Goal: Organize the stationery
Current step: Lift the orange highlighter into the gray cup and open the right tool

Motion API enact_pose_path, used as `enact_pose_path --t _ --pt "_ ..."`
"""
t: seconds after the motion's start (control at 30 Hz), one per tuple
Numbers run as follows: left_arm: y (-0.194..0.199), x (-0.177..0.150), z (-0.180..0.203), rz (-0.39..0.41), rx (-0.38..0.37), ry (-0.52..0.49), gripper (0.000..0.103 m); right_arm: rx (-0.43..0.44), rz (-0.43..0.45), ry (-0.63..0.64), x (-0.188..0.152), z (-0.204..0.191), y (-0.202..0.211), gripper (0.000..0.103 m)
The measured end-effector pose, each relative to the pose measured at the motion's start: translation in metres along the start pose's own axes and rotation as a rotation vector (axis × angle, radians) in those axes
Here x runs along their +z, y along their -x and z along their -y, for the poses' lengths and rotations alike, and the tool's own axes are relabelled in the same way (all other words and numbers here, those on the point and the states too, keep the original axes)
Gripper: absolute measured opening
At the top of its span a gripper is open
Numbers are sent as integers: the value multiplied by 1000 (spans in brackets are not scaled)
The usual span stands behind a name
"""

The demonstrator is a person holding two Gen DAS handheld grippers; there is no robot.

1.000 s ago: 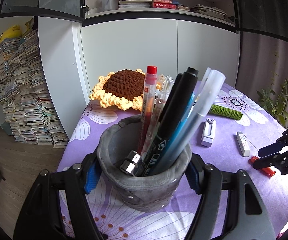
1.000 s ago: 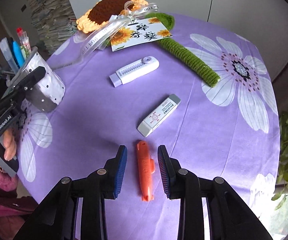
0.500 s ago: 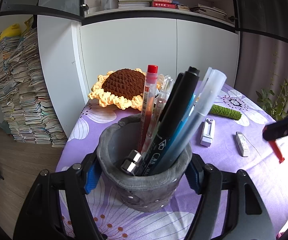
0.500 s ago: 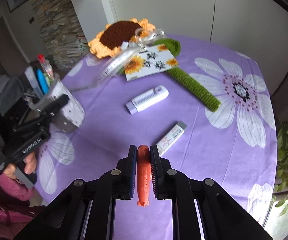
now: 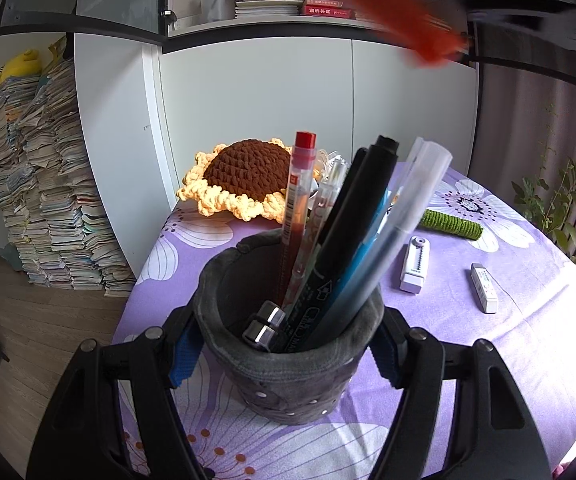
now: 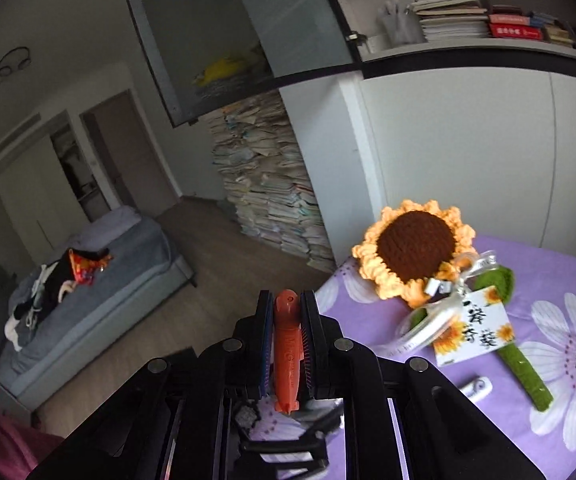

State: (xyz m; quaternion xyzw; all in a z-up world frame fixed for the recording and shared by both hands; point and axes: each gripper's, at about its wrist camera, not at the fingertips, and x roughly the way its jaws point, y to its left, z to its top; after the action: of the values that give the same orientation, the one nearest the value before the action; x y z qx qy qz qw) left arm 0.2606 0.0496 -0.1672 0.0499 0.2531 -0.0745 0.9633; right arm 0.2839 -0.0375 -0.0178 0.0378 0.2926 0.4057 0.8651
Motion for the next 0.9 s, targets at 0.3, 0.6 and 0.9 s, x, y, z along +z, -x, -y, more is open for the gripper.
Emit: enact_pose_path --t 0.3,0.6,0.9 --pt "0 0 1 -1 -1 -2 70 62 -96 -24 -10 19 -59 14" --pt "0 0 3 3 3 -9 70 59 -116 45 -24 17 -67 14" --pt "2 -1 1 9 -5 -11 70 59 -90 61 -33 20 -63 14"
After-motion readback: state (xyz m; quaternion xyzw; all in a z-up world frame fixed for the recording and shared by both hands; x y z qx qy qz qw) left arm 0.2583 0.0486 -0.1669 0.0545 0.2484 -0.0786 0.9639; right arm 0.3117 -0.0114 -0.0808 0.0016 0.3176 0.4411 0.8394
